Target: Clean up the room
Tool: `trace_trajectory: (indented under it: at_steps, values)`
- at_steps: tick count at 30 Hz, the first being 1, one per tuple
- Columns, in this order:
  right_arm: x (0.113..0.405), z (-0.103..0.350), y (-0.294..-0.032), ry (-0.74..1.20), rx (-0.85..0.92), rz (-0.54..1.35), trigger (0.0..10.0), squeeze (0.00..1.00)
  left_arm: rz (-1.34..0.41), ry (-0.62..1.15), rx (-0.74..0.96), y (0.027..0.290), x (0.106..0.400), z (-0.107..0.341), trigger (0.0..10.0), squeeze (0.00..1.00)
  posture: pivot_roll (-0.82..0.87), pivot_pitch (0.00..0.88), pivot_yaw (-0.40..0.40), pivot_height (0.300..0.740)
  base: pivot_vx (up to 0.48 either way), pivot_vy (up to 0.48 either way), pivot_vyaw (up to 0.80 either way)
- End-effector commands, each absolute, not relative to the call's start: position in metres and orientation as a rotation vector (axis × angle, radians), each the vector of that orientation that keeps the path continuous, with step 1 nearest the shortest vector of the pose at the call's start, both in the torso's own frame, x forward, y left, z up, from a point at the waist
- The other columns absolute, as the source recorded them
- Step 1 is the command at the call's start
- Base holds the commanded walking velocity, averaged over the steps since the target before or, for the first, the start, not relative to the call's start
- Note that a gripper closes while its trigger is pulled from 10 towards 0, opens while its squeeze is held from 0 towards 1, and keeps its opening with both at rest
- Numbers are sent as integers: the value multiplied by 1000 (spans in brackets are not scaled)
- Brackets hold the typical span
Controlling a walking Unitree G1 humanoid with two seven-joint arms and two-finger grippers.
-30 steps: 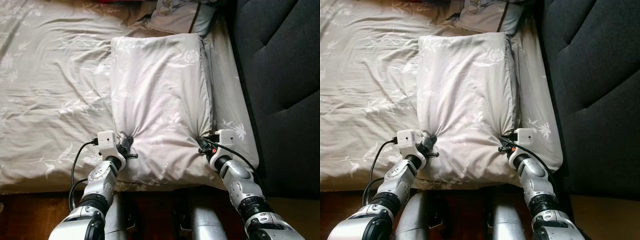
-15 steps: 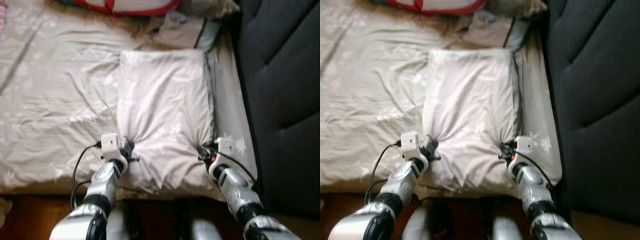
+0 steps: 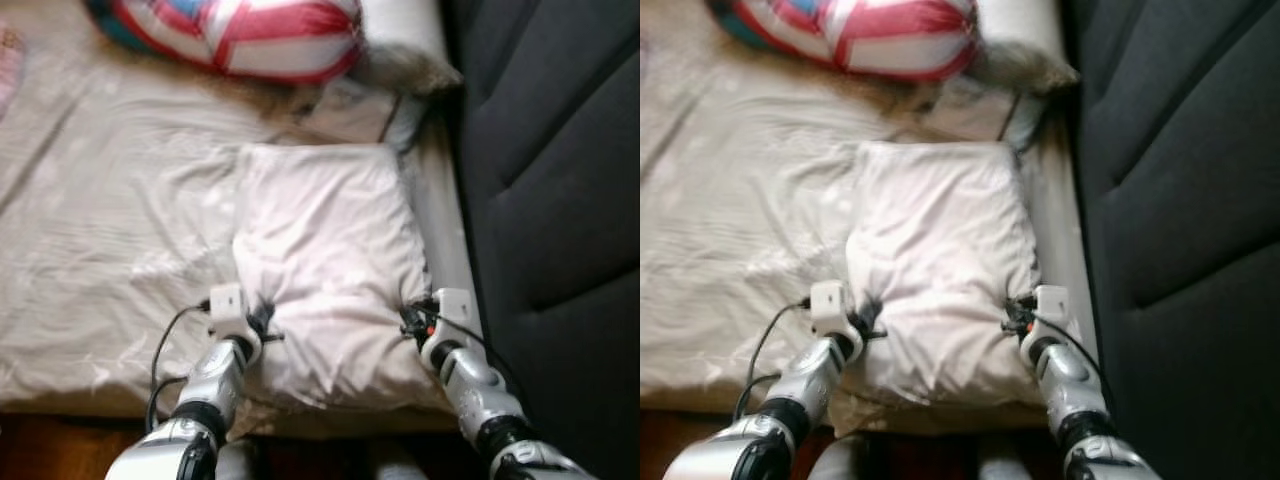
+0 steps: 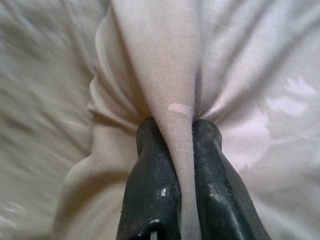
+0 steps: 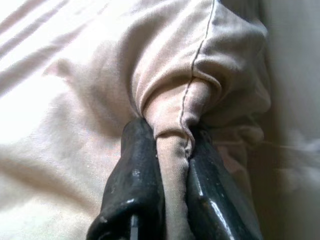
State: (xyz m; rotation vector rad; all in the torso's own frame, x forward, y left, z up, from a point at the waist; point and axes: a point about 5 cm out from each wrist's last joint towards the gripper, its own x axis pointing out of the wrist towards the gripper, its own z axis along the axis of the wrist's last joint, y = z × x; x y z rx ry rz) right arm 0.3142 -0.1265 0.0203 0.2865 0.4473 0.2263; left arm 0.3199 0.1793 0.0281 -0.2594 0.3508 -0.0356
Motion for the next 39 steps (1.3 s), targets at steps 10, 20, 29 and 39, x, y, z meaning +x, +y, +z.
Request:
trace_trajectory:
  at_steps: [10,20,29,39]
  values:
    - [311,32,-162,275,217,109,10000,0,-49,178,-190,174,323,46,10000,0,-143,49,-68,740,0,0,0]
    - [326,53,-175,181,198,42,10000,0,-60,108,-116,169,336,65,10000,0,-143,29,-66,740,0,0,0]
    - [327,56,-184,163,171,-27,10000,0,-108,194,-150,162,349,70,10000,0,-157,39,-40,740,0,0,0]
    - [320,84,-238,-14,34,-291,10000,0,-255,112,-258,131,375,110,10000,0,-202,57,-23,740,0,0,0]
